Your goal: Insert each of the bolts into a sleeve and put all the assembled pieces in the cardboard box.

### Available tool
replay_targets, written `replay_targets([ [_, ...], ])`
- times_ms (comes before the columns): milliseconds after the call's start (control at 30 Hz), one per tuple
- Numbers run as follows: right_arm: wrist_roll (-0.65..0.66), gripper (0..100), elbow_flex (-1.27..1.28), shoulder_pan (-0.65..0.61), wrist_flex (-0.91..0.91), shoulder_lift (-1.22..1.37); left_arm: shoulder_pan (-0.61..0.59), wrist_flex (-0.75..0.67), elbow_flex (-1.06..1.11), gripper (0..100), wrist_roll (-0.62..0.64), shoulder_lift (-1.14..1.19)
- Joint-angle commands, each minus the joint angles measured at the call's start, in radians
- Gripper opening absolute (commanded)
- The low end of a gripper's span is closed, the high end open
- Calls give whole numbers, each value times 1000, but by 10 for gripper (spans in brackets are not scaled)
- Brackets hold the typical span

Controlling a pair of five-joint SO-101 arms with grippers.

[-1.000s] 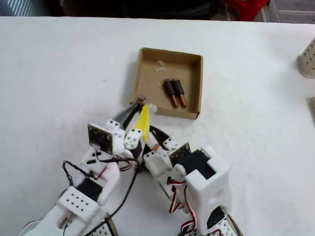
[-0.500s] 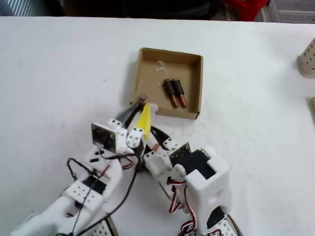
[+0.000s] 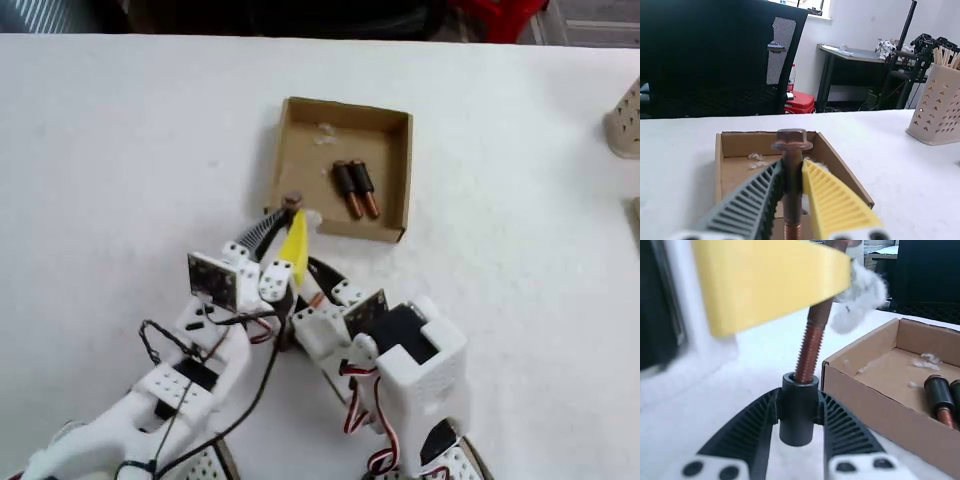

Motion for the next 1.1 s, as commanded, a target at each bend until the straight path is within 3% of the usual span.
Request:
replay_targets([
  [0, 12, 16, 6, 18, -24, -39, 5, 160, 0, 20, 11, -130],
  [367, 12, 16, 5, 51, -24, -50, 45, 476, 5, 20, 5, -286],
  [767, 12, 16, -6, 68, -25, -50, 54, 574, 5, 20, 3, -288],
  [967, 12, 16, -21, 82, -27, -50, 114, 671, 5, 20, -141, -289],
  [1067, 12, 16, -21, 82, -27, -50, 113, 684, 5, 20, -149, -286],
])
